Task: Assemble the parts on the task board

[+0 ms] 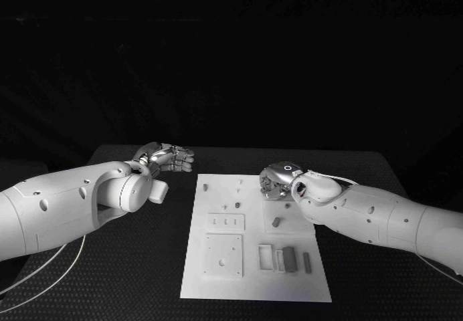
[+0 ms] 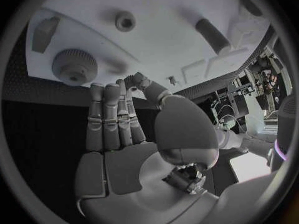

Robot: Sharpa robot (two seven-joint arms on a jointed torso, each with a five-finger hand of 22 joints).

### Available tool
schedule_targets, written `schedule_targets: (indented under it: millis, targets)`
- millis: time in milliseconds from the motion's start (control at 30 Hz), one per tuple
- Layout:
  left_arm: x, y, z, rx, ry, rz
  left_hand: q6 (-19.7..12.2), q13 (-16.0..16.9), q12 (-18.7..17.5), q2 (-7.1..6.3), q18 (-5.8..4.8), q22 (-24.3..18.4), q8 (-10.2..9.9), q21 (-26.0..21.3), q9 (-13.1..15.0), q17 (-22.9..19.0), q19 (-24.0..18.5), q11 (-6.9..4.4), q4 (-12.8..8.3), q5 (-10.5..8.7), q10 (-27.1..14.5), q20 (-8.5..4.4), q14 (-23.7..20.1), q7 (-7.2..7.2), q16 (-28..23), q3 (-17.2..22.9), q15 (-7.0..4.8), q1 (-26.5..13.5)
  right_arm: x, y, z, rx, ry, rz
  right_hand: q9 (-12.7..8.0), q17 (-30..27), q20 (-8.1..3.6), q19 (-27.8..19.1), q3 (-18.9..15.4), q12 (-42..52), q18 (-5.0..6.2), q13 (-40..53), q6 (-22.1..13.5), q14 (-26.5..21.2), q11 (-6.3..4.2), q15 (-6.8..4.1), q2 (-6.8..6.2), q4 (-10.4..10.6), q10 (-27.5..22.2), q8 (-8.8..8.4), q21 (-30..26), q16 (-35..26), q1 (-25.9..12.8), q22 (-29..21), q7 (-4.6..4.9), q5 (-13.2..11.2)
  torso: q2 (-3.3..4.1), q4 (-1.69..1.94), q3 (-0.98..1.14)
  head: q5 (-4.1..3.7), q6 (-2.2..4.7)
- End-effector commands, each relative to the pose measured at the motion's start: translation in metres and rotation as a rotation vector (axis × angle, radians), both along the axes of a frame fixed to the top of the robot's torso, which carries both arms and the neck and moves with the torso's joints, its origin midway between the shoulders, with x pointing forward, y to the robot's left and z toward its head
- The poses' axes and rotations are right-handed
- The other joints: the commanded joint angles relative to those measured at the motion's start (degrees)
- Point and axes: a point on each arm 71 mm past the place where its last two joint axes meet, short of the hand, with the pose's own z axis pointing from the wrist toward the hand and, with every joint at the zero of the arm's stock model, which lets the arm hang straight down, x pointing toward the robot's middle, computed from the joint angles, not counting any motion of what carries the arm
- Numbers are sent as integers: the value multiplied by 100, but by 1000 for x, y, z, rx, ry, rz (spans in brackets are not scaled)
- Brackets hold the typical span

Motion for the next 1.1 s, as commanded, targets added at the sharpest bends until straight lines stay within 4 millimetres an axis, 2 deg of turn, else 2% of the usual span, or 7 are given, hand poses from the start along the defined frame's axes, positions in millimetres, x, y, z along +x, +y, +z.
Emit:
schedule_targets:
  millis: [33,200,367,600,800,1100]
  targets:
    - [0,-3,1,-6,-6,-16,-22,-4,-23,-9,31,4,-21,-21,-5,11,43,21,2,37,-8,10,26,29,-24,-46,-2,-41,4,3,11,37,-63,-33,-2,6,-11,24,-11,17,123,-9,41,45,-7,-13,-3,10,47,22,40,30,-59,126,-4,6,9,-4,7,4,30]
    - [0,-3,1,-8,-8,-19,-27,-4,-29,-18,31,4,-26,-25,-7,16,42,22,-3,37,-10,10,27,30,-30,-47,-2,-38,9,11,15,44,-83,-37,-5,6,-18,31,-12,14,123,-18,52,47,-11,-17,-26,13,59,18,60,49,-81,126,-7,6,15,-6,4,11,49]
    - [0,-4,1,-8,-9,-21,-27,-4,-32,-16,31,4,-28,-27,-8,19,43,23,-4,38,-10,10,27,31,-33,-45,-2,-35,11,23,19,51,-96,-20,-8,4,-21,33,-10,11,123,-25,55,46,-12,-19,-39,14,62,15,69,58,-90,125,-8,6,22,16,-2,6,46]
    - [1,-6,2,-8,-11,-25,-30,-4,-38,-17,31,4,-32,-29,-10,24,43,24,-6,38,-12,9,28,32,-38,-43,-2,-30,16,36,20,46,-96,-10,-10,2,-23,33,-8,8,123,-30,56,43,-11,-19,-46,17,64,11,75,63,-102,124,-8,6,20,6,-1,9,59]
    - [0,-9,3,-9,-12,-31,-29,-3,-40,-19,31,5,-33,-31,-10,27,44,25,-7,37,-11,10,28,33,-42,-43,-2,-27,19,45,19,45,-103,-9,-14,-2,-24,30,-3,1,123,-38,52,36,-9,-17,-49,19,60,4,80,67,-114,122,-6,6,45,34,-6,-15,64]
    - [0,-11,7,-10,-19,-37,-27,-2,-44,-21,31,5,-34,-34,-10,32,44,24,-9,37,-9,10,29,32,-47,-41,-1,-21,23,56,17,34,-97,-4,-18,-8,-25,27,6,-8,123,-47,48,28,-7,-14,-45,20,56,-3,85,70,-123,120,-3,6,90,107,-21,-57,78]
